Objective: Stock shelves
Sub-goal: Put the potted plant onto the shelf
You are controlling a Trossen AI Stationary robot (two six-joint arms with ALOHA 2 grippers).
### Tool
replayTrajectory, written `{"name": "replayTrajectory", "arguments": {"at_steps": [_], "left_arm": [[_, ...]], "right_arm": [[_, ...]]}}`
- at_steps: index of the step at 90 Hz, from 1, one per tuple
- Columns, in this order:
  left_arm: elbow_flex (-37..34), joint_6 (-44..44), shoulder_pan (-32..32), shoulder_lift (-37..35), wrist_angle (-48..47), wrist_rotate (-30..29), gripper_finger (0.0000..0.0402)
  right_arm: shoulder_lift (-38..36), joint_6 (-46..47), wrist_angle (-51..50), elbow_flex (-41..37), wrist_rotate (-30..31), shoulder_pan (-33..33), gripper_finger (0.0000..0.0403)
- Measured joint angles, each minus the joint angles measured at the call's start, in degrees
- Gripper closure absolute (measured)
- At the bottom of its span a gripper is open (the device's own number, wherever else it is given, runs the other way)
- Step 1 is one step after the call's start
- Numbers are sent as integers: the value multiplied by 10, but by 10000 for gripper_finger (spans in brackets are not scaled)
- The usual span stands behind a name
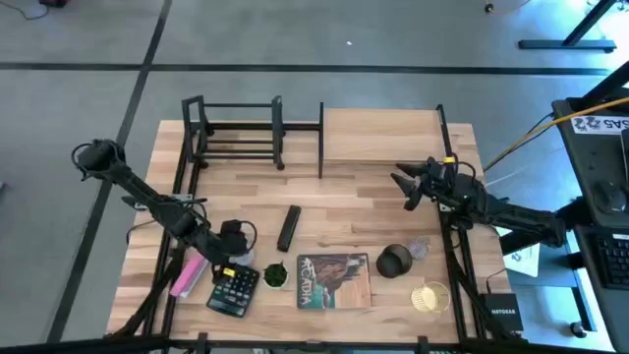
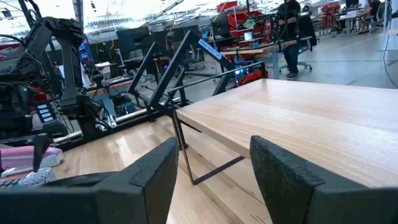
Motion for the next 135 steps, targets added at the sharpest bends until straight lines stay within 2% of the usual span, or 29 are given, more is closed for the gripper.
{"name": "replayTrajectory", "arguments": {"at_steps": [19,38,46,56,77,102,135], "left_arm": [[0,51,-1,0,28,-24,96],[-3,64,-1,0,25,-43,96],[-3,56,-1,2,27,-41,96],[-3,41,-2,12,33,-2,96],[-3,74,-2,75,162,-8,96],[-3,28,-2,167,252,-17,96],[-3,18,-6,239,369,-35,96]], "right_arm": [[0,0,0,0,0,0,217],[0,0,0,0,0,0,217],[0,0,0,0,0,0,217],[0,0,0,0,0,0,217],[0,0,0,0,0,0,217],[0,0,0,0,0,0,217],[0,0,0,0,0,0,217]]}}
